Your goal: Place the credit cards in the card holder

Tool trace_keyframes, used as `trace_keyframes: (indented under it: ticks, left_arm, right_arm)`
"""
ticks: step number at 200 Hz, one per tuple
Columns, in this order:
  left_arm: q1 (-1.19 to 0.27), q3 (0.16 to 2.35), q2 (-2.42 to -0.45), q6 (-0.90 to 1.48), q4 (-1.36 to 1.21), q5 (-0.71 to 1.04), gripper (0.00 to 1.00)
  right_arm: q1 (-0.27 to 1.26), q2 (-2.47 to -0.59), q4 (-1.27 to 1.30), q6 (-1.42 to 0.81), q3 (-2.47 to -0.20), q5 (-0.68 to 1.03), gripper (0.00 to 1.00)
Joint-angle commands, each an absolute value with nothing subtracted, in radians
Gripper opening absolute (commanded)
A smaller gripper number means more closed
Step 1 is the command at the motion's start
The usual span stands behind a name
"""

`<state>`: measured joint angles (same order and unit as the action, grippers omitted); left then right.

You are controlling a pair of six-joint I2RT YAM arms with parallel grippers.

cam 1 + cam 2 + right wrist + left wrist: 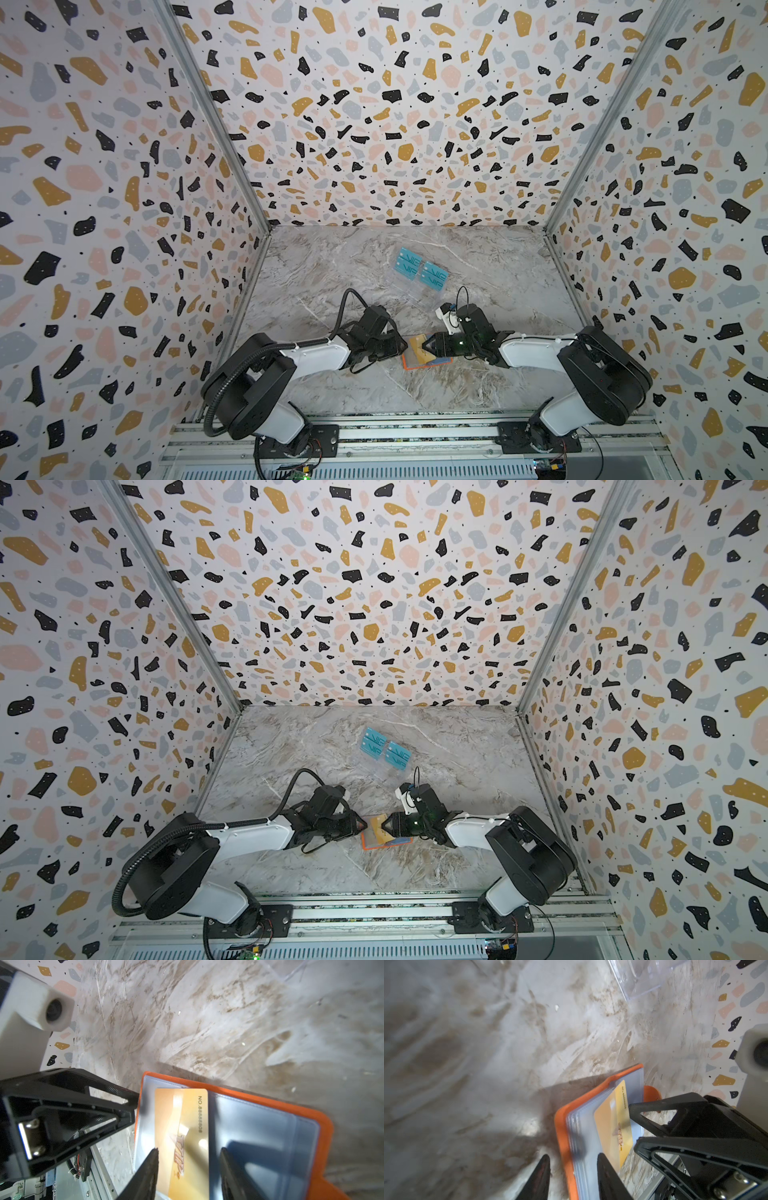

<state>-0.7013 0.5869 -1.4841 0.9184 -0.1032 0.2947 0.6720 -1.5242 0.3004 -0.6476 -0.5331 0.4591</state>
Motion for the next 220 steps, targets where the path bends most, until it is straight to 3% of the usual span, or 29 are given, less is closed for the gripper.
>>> trace_keyframes:
  ticks: [1,66,89,130,220]
  left_arm:
    - [-0.690,0.570,-1.469,0.907,-0.095,0.278,0.41]
    - [-0.692,0.577,-1.506,0.930,-0.163,0.325,0.41]
    - [-0.693,0.574,-1.521,0.941,-0.178,0.334,0.35]
    - [-0.698,0.574,-1.533,0.951,-0.201,0.350,0.32]
    - [-0.724,0.569,-1.542,0.984,-0.237,0.350,0.31]
  right_arm:
    - [0.680,-1.530,0.219,-0.596,-0.567,0.463,0.49]
    - [0.693,-1.553,0.189,-0.587,-0.596,0.490,0.49]
    - [0.705,-1.559,0.173,-0.589,-0.616,0.494,0.49]
    - [0.747,-1.576,0.115,-0.598,-0.668,0.461,0.49]
    - [0.832,-1.582,0.139,-0.765,-0.688,0.371,0.49]
